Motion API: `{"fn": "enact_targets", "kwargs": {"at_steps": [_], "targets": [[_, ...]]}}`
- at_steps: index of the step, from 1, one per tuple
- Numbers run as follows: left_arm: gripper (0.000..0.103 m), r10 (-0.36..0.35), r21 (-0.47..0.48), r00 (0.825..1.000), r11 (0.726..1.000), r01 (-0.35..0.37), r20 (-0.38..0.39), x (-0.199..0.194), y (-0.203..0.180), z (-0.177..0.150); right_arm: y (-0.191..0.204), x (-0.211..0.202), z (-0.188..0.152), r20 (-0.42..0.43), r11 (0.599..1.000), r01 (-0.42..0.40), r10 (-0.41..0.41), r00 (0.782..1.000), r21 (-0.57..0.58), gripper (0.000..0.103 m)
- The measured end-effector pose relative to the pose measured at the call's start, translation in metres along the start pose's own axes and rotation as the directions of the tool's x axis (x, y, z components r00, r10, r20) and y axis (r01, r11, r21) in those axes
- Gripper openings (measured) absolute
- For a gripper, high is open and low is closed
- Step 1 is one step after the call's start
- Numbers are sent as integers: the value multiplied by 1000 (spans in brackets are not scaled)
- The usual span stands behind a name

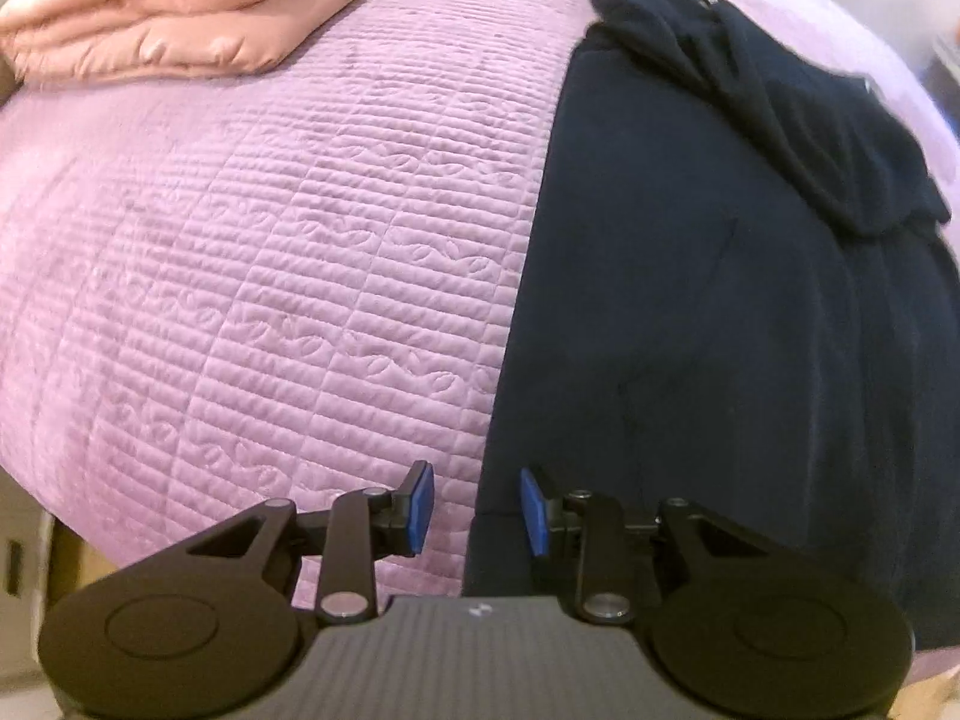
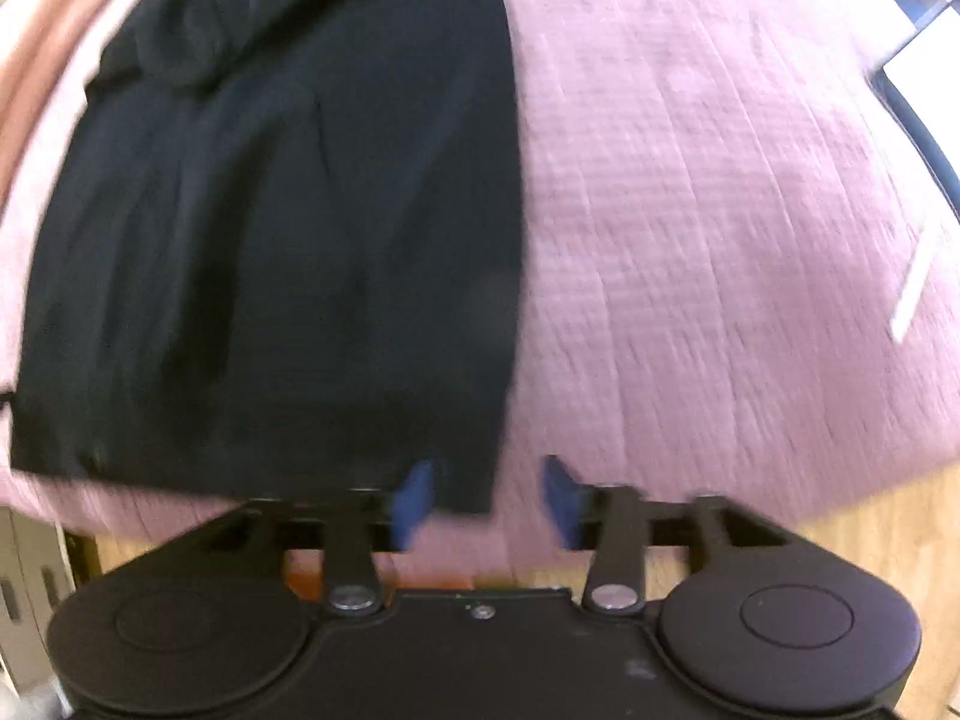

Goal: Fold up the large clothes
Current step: 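Release the hood and move both grippers toward the hoodie hem, then grasp the hem with the left gripper while the right gripper grasps the hem, then lift the hem with both grippers and fold it up toward the hood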

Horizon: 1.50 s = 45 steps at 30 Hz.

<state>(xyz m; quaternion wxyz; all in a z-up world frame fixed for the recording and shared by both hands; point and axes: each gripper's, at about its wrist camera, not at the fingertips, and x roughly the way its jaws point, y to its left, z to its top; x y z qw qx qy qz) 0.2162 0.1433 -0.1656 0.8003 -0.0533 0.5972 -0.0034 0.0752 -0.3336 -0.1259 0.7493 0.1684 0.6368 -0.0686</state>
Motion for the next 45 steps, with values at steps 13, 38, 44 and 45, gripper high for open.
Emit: {"fn": "enact_targets", "kwargs": {"at_steps": [13,38,44,45], "targets": [[77,-223,-104,956,973,206,-192,39,16,-7,-21,43,3,-64,995,-64,69,996,75,71],[6,-395,40,890,917,397,229,-17,-38,124,-3,-17,140,322,964,-261,262,910,-47,11],[29,-346,-22,845,922,388,407,8,-62,216,-9,-22,219,531,987,-148,88,843,70,49],[40,-333,-29,840,924,381,427,11,-65,219,-9,-27,221,549,988,-144,94,830,49,53]]}}
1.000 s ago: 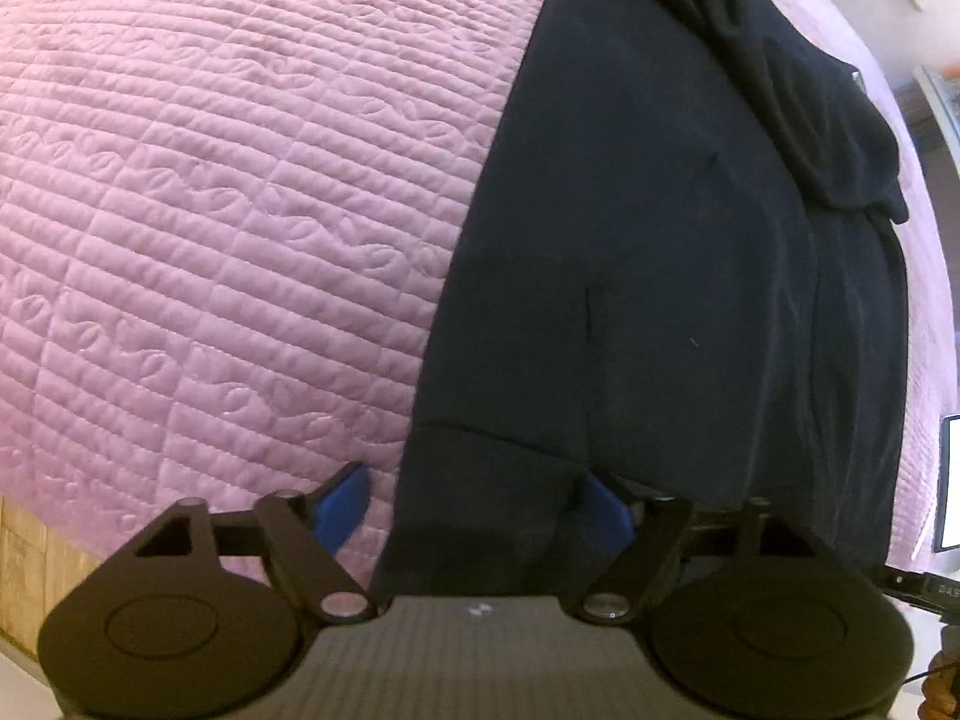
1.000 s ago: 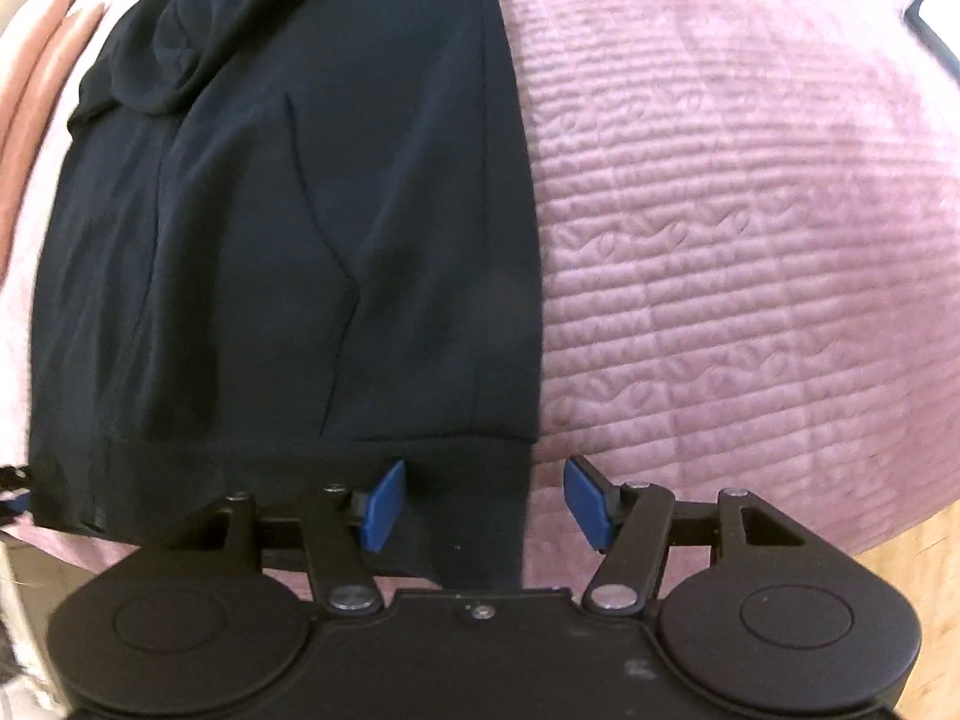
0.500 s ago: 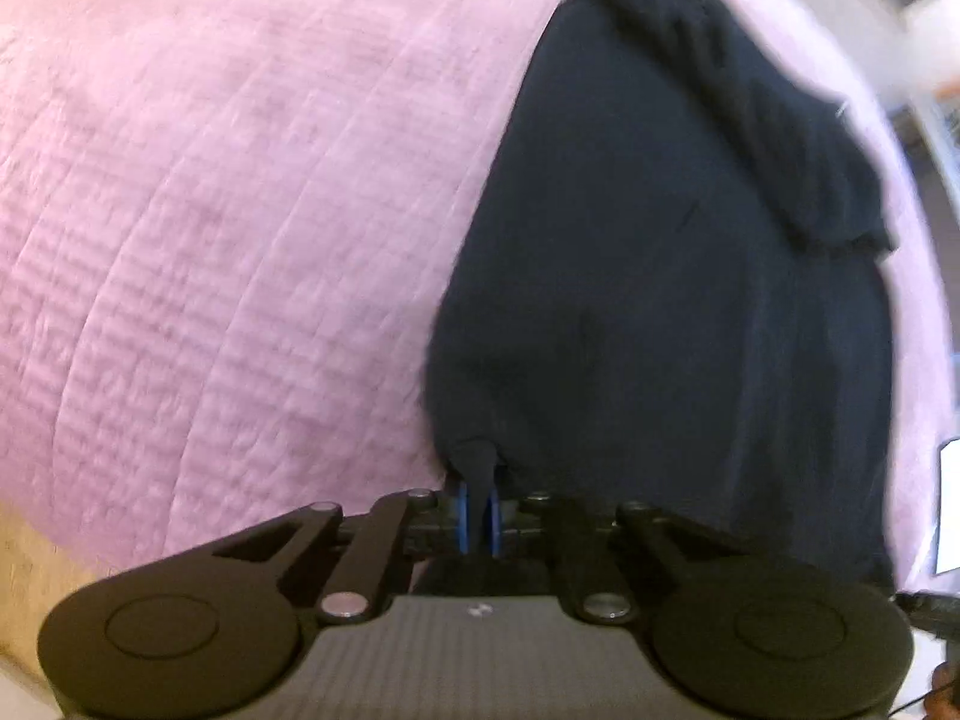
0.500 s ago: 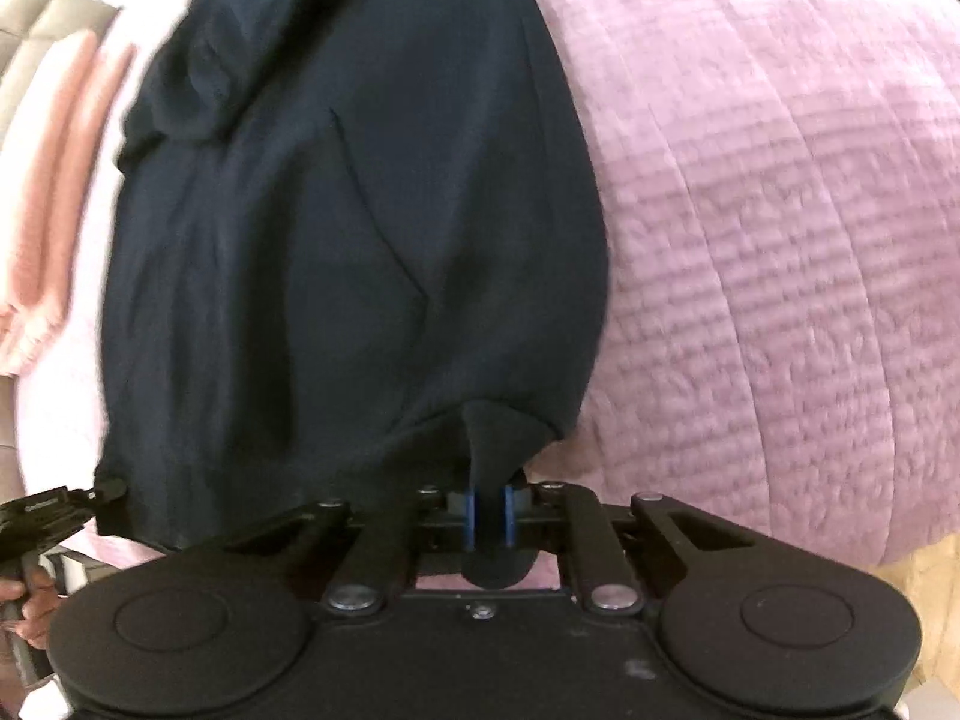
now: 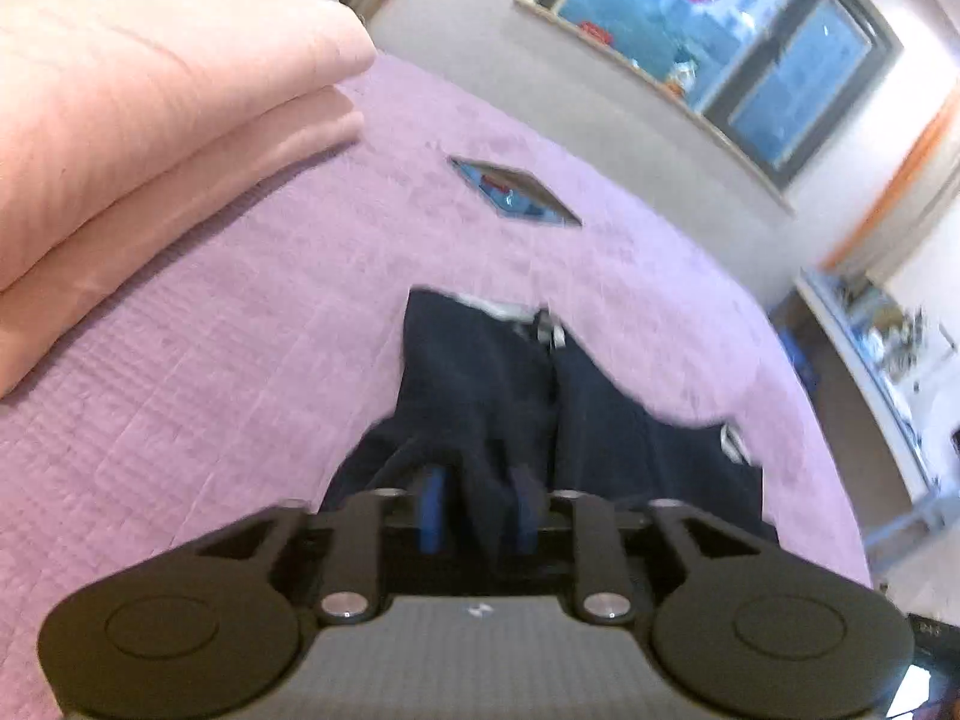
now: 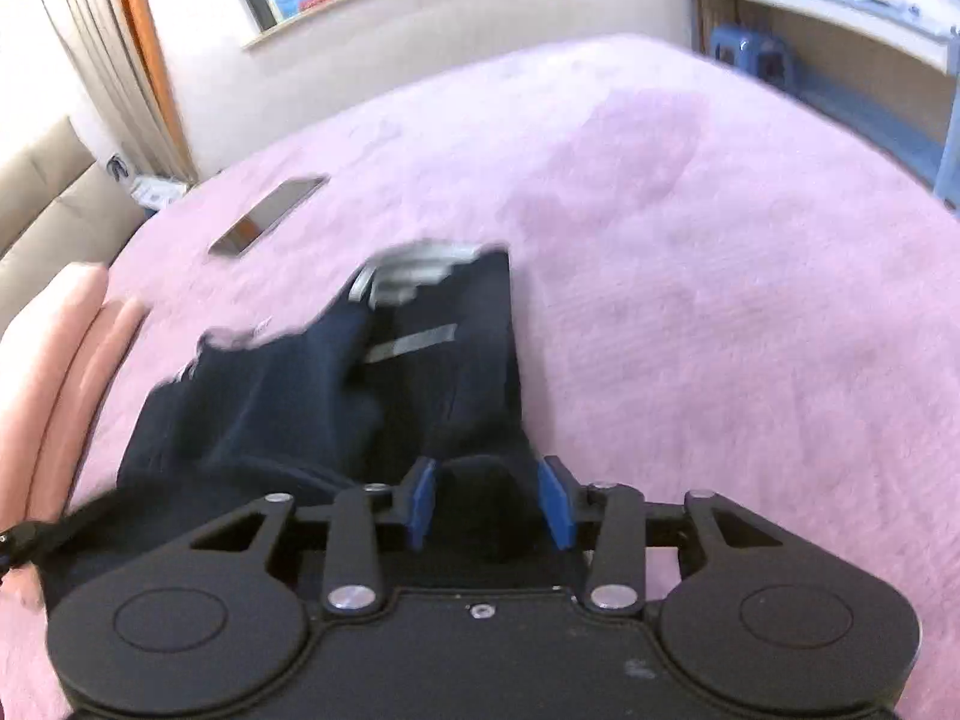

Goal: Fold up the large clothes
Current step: 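Lift the hem with both grippers and fold it up toward the hood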

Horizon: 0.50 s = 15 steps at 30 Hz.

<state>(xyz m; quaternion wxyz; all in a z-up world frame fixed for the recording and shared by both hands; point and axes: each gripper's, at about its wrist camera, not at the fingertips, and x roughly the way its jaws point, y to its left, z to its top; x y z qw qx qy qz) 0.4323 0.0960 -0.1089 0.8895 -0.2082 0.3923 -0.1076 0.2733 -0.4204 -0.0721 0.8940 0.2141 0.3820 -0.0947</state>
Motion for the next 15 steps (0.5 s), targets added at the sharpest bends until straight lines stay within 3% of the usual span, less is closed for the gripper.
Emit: {"fn": "enact_targets", "kwargs": {"at_steps": [1,2,8,11,15], "targets": [[47,24,4,1000,1000,-24,20,-2,2,-1,0,-3,-1,12,1000,4,-4,1000,-18,64],[48,43,17,999,999,-43,22,1,-1,-2,0,-5,-3,18,999,15,-15,1000,-41,68],[49,95,167,994,982,-83,-61,22,-9,-20,22,26,-27,-74,973,46,-64,995,-226,68],[49,110,215,989,973,-88,-96,37,0,-15,22,56,-31,-120,970,37,-67,990,-241,68],[49,132,287,984,953,-94,-117,60,2,-1,33,73,-22,-122,970,52,-83,989,-237,68]]}}
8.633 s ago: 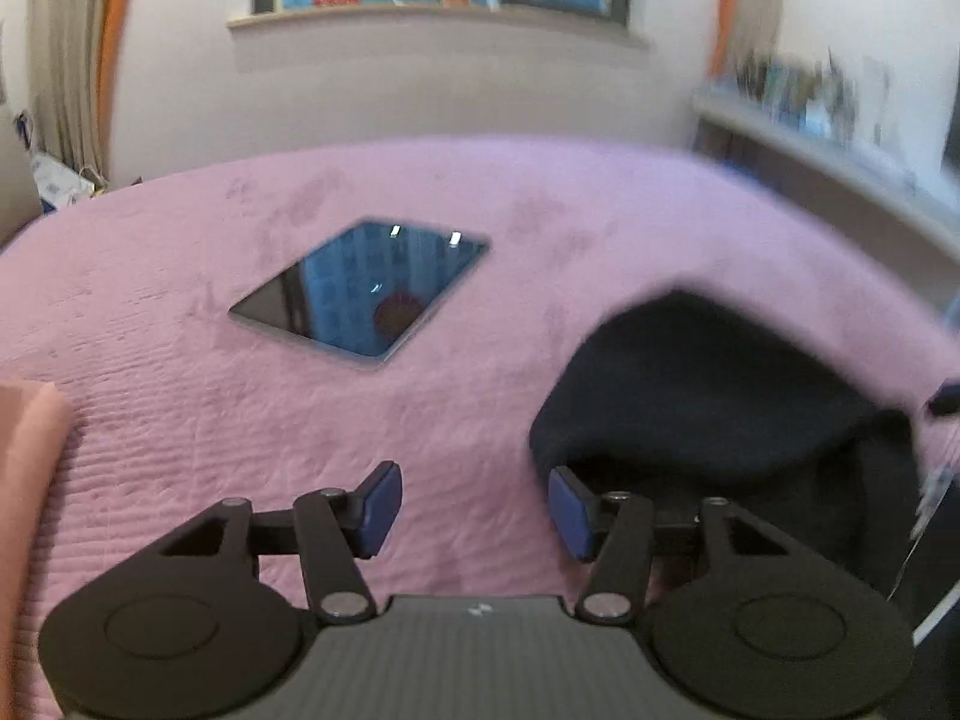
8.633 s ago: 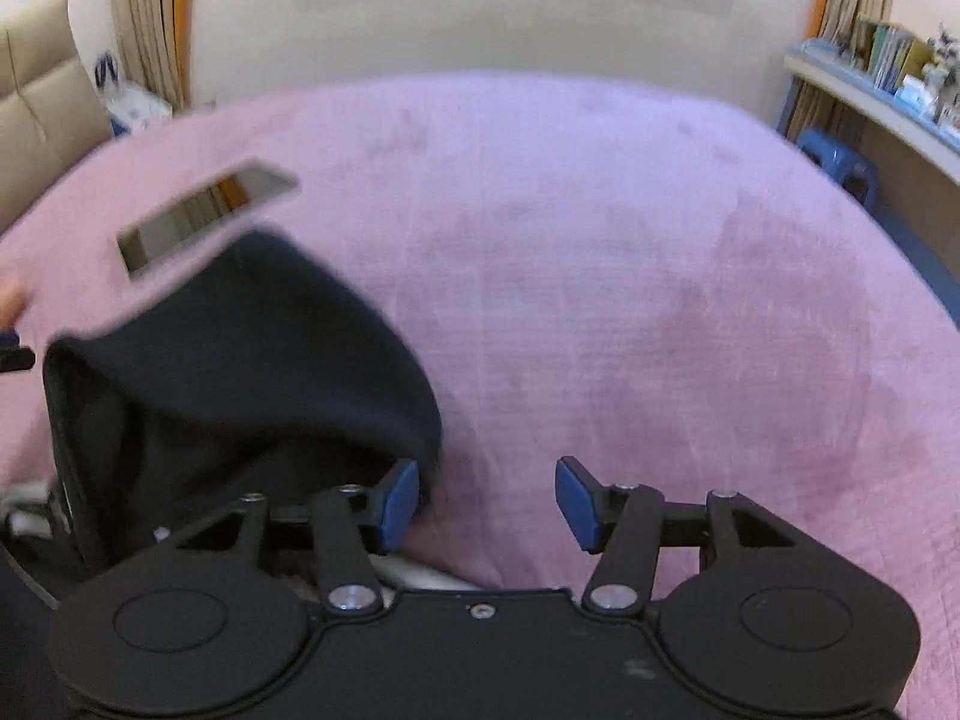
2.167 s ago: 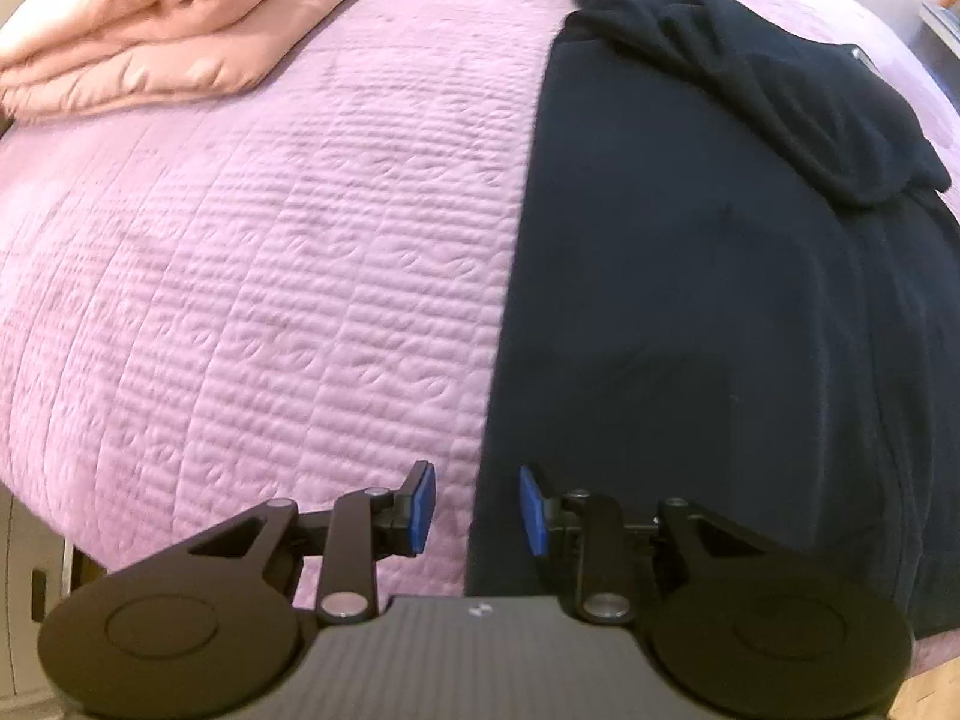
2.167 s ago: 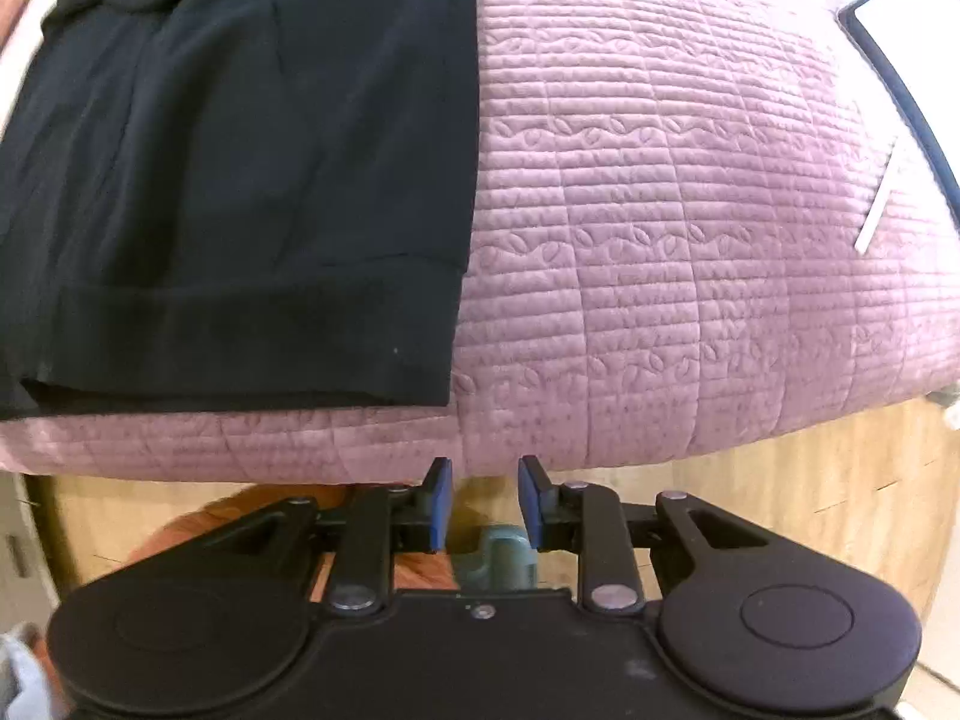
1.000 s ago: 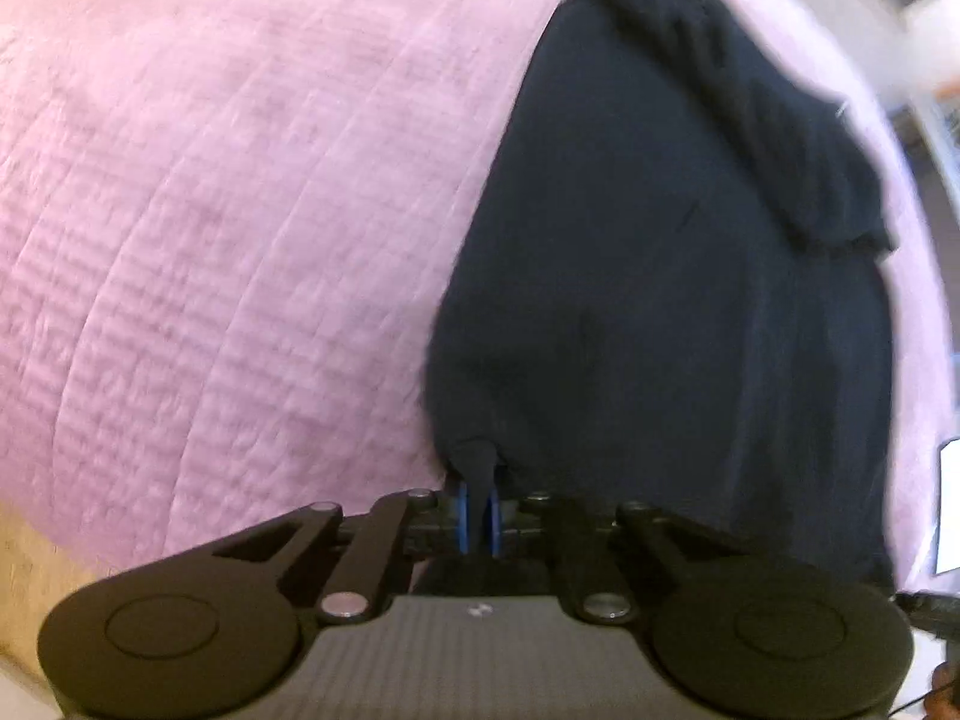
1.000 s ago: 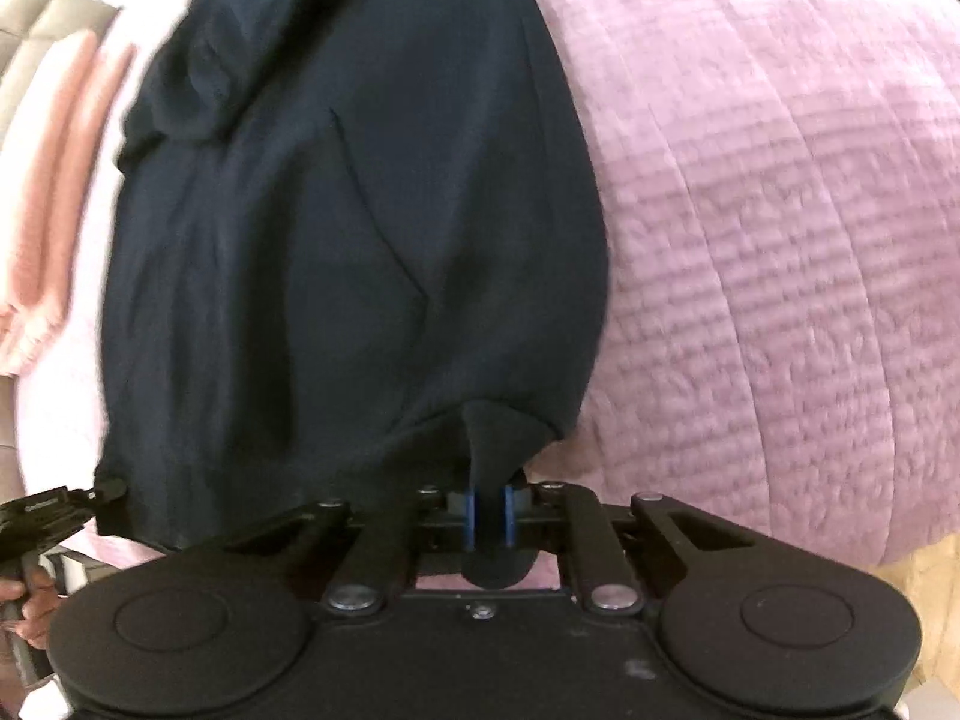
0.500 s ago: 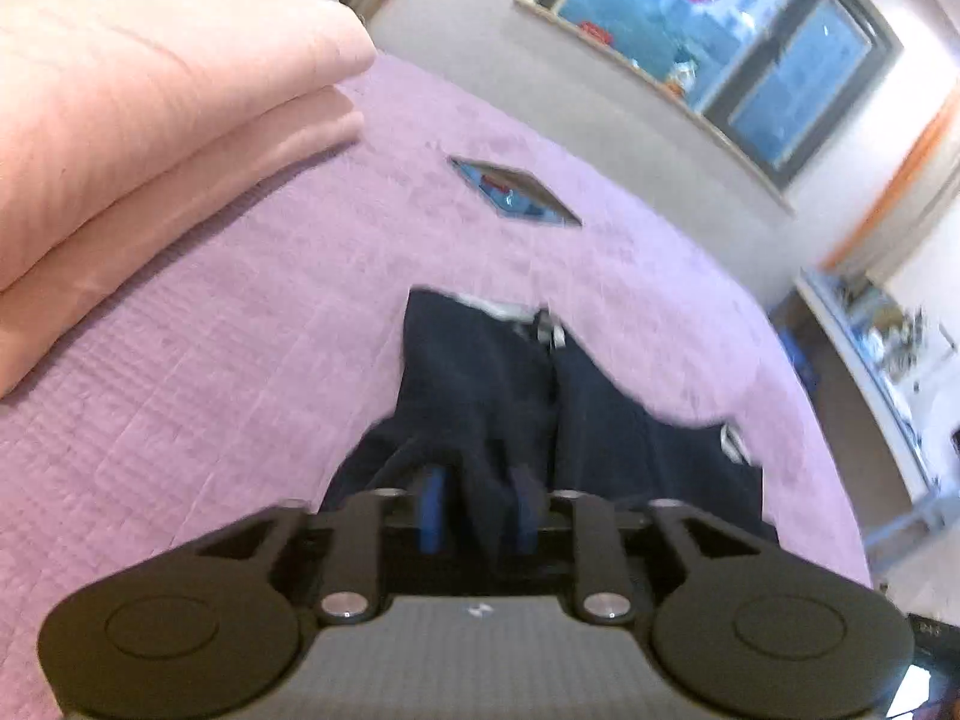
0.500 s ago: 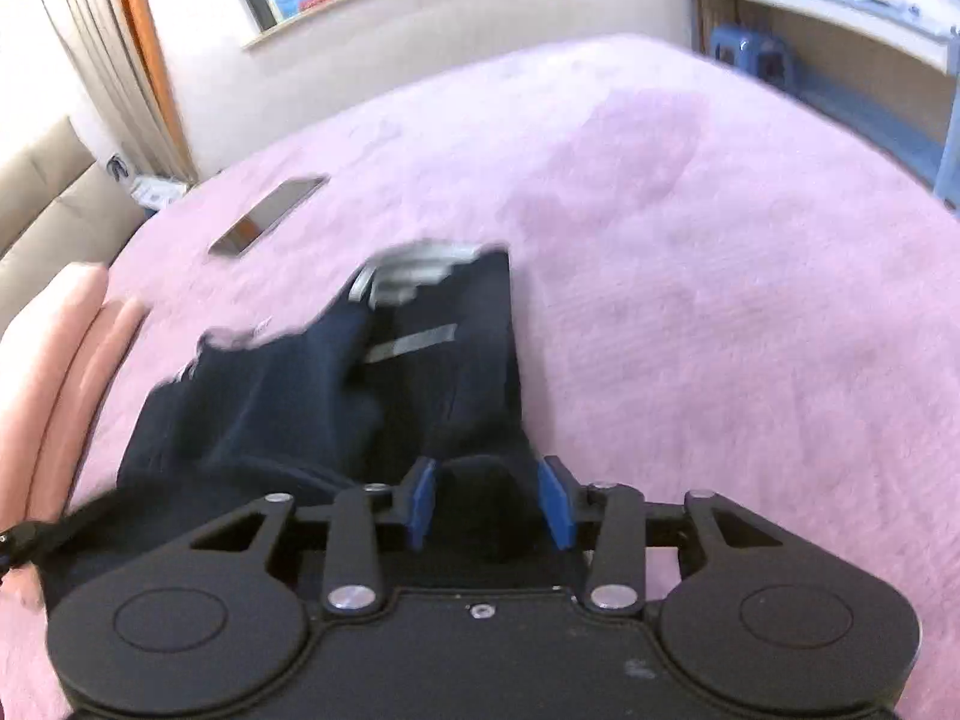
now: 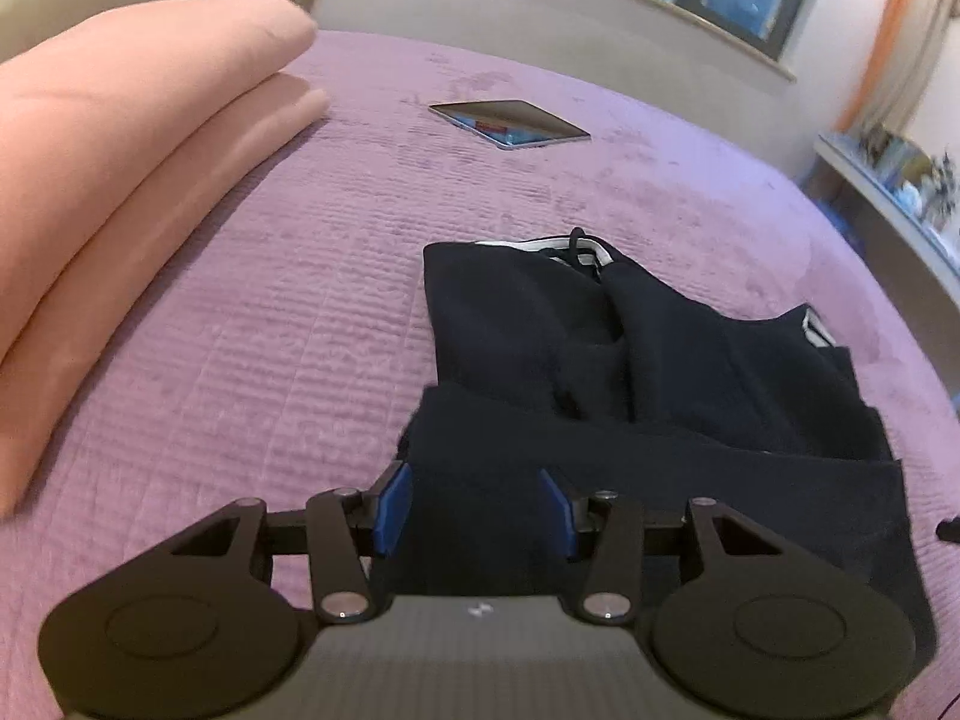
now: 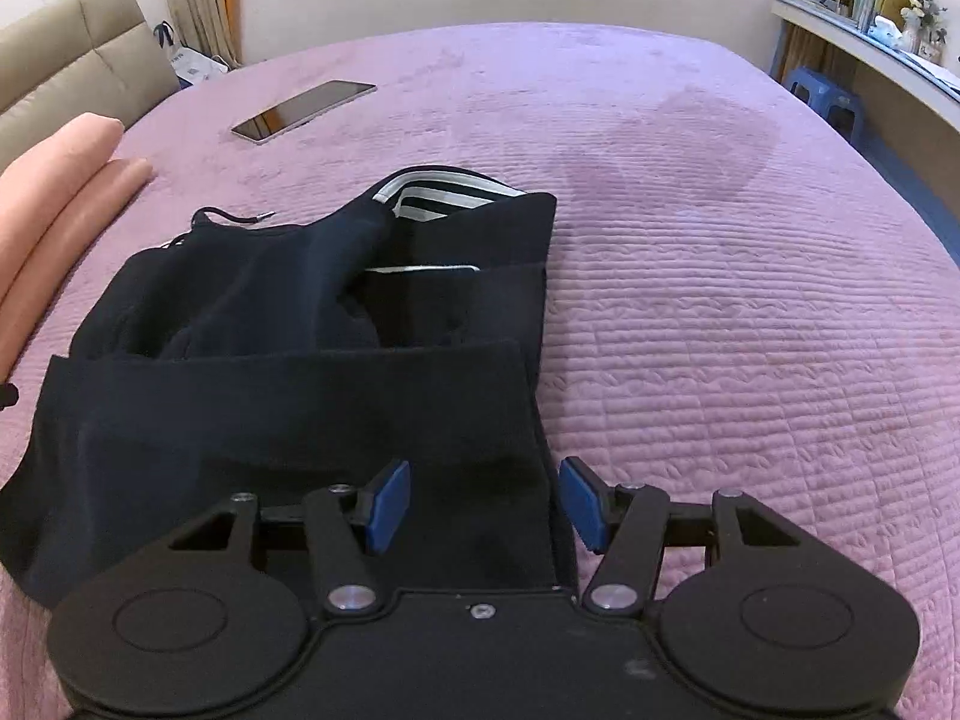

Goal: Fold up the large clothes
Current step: 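Lift the hem with both grippers and fold it up toward the hood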

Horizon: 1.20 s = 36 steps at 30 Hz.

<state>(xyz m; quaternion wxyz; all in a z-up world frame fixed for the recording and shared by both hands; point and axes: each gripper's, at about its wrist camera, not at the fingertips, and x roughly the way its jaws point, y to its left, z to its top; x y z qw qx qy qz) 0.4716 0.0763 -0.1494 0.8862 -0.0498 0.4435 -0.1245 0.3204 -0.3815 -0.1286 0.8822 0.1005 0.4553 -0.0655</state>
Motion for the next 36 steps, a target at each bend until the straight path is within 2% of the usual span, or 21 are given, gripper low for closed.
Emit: {"fn": "enact_targets", "kwargs": {"at_steps": [5,8,10,13,18,21,22,23,24,25,26,29,31,34,36], "targets": [[48,-45,36,997,998,48,-63,25,13,22,3,14,18,-11,998,29,-28,1000,56,68],[47,-72,68,995,995,77,-66,35,19,25,-3,24,23,-8,996,18,-17,1000,88,69],[47,-127,42,988,990,131,-90,43,25,24,-6,32,25,-12,995,2,-1,1000,99,69],[47,-229,-23,967,973,228,-108,54,38,22,-8,44,30,-24,996,-15,17,1000,89,69],[47,-240,-59,965,970,235,-103,65,52,22,-15,69,33,-47,995,-42,47,998,90,69],[47,-246,-66,961,969,240,-128,73,53,21,-18,75,28,-56,989,-69,78,995,134,53],[45,-242,-57,961,970,236,-132,75,50,21,-16,72,26,-43,991,-53,59,997,125,40],[39,-214,-34,968,977,211,-131,75,46,20,-12,68,23,-28,994,-36,39,999,101,21],[22,-181,-5,976,983,181,-124,75,41,19,-9,63,21,-12,997,-14,15,1000,80,16],[11,-158,10,981,987,160,-113,73,37,18,-6,56,17,5,998,-7,6,1000,66,13],[6,-147,21,985,989,150,-89,68,33,15,-4,50,15,23,999,-8,7,1000,53,8],[5,-134,71,991,988,135,-19,41,18,10,7,32,8,46,999,-33,34,998,-17,8],[5,-142,74,990,987,142,-3,29,13,8,13,28,6,35,996,-57,60,998,-68,8],[6,-192,44,981,980,193,-31,32,15,7,9,41,9,5,994,-79,80,997,-73,8],[6,-193,39,979,980,196,-59,44,17,9,2,54,15,-19,994,-95,94,995,-53,14]]}}
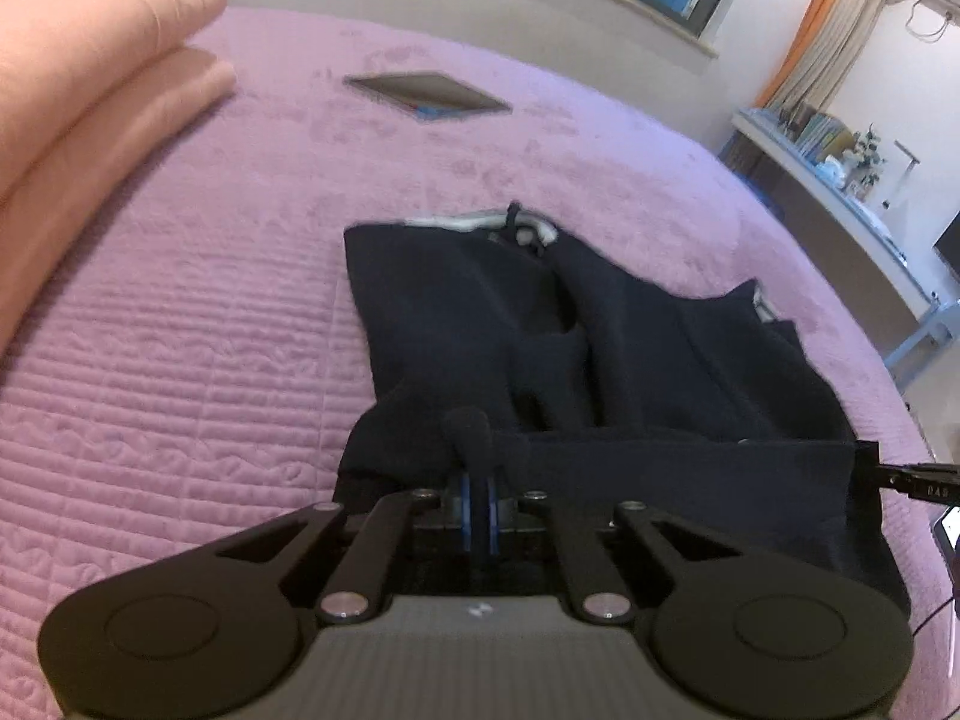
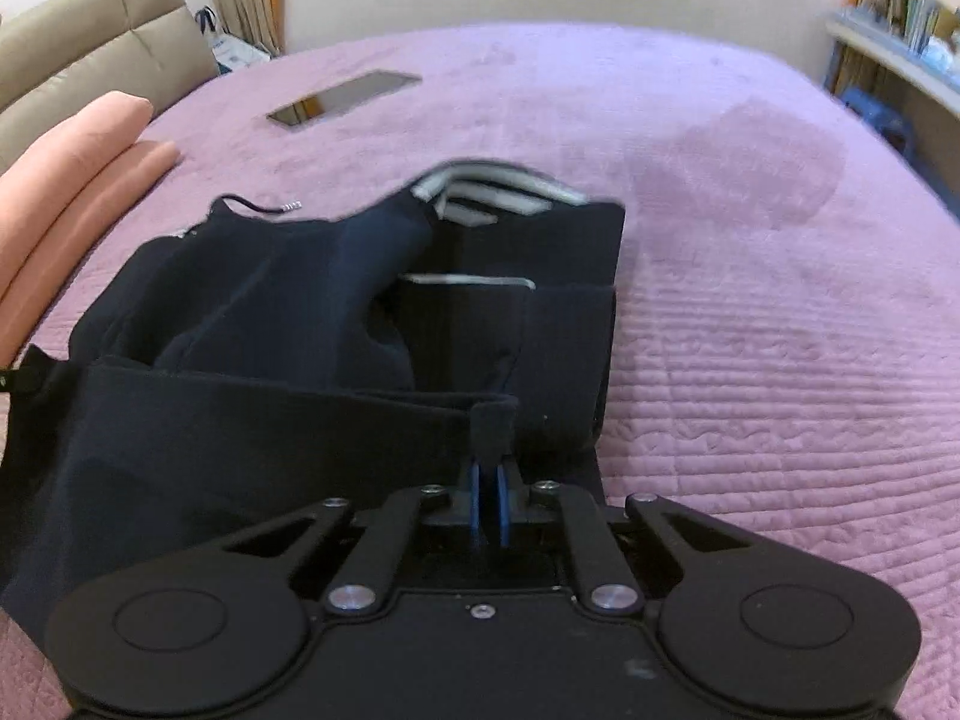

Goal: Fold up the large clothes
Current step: 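Lift the hem with both grippers and fold it up toward the hood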

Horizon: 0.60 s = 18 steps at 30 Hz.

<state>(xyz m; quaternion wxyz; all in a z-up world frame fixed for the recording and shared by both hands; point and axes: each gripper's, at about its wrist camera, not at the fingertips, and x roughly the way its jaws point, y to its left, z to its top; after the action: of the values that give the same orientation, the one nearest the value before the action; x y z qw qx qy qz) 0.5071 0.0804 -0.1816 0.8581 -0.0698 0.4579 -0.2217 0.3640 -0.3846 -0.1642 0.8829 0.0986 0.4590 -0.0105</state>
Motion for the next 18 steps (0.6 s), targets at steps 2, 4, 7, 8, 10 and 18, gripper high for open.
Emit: {"fn": "enact_targets", "kwargs": {"at_steps": [2,4,7,8,10,18], "targets": [[9,-20,-13,1000,1000,20,-22,11,5,1,-7,10,6,-22,999,-31,31,999,7,24],[15,-15,-14,999,1000,14,-34,19,6,3,-11,15,10,-34,998,-55,55,998,0,36],[20,-28,-31,999,999,27,-45,24,9,2,-12,22,11,-54,997,-76,74,996,-24,38],[21,-37,-40,998,999,35,-47,25,10,2,-12,25,10,-60,997,-79,78,995,-21,38],[22,-30,-57,998,998,27,-51,31,10,1,-13,28,9,-66,997,-81,81,995,-5,38],[6,-2,-33,999,999,4,49,-2,-16,1,12,-24,2,74,995,9,-1,997,-98,7]]}}
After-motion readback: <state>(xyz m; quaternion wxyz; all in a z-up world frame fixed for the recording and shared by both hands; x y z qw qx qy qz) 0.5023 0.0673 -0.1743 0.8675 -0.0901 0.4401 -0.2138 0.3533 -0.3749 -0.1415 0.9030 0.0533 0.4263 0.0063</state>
